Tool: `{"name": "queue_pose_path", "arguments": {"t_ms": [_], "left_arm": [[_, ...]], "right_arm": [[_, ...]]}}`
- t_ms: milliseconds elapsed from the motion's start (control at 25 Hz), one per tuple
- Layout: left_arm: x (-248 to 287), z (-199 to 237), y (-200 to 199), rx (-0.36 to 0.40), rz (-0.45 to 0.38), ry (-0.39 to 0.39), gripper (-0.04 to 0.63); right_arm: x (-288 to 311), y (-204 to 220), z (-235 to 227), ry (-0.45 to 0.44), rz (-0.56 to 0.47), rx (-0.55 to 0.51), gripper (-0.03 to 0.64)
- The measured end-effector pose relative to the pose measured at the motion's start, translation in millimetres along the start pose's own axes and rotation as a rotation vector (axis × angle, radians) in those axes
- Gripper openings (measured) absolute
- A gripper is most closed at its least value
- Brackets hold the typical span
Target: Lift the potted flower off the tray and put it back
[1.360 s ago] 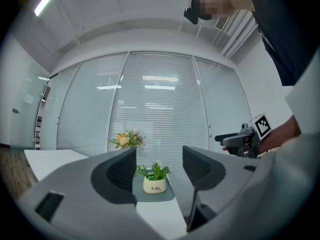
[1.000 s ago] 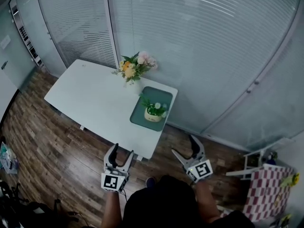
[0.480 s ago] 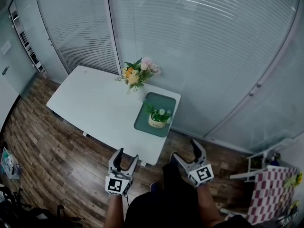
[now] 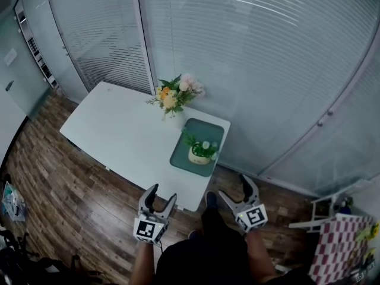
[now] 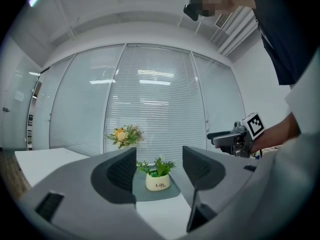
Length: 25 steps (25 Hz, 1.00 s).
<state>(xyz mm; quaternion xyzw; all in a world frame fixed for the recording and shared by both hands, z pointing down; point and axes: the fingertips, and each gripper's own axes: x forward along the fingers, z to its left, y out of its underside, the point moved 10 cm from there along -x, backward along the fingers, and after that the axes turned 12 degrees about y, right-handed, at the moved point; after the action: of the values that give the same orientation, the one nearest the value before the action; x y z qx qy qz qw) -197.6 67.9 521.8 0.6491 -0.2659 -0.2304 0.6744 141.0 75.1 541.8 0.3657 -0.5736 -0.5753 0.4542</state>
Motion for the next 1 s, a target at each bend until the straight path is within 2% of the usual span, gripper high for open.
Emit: {"name": "queue_pose_path", "arguments": {"t_ms": [200,400,600,840,1000], "left_arm": [[14.1,7.5,-3.1,-0.001,0.001,-0.008,0.270],[34.4,21.9,-2.2,0.010,0.026,-0.002,0.270],[52.3,30.6,4.0,-0.019,0.036,-0.009,0.270],[74.5,41.5,14.1,-0.033,0.068,0.028,0.270],[92.0,46.4,23.0,-0.035,0.122,0.058,0.270]], "right_arm": [[18.4,3.8,-12.1,-0.026,-0.012,0.004,0.370],[43.1,1.8,-20.5,-0.049,0.094,-0.008,0.370],[64.4,1.6,-24.6,-0.092,0.101,-0.033,0.370],[82.7,9.0,-37.3,-0.126,0.146,-0.077,0.370],[90.5,15.5,-41.7,-0.149,0.181,-0.083,0.370]]}}
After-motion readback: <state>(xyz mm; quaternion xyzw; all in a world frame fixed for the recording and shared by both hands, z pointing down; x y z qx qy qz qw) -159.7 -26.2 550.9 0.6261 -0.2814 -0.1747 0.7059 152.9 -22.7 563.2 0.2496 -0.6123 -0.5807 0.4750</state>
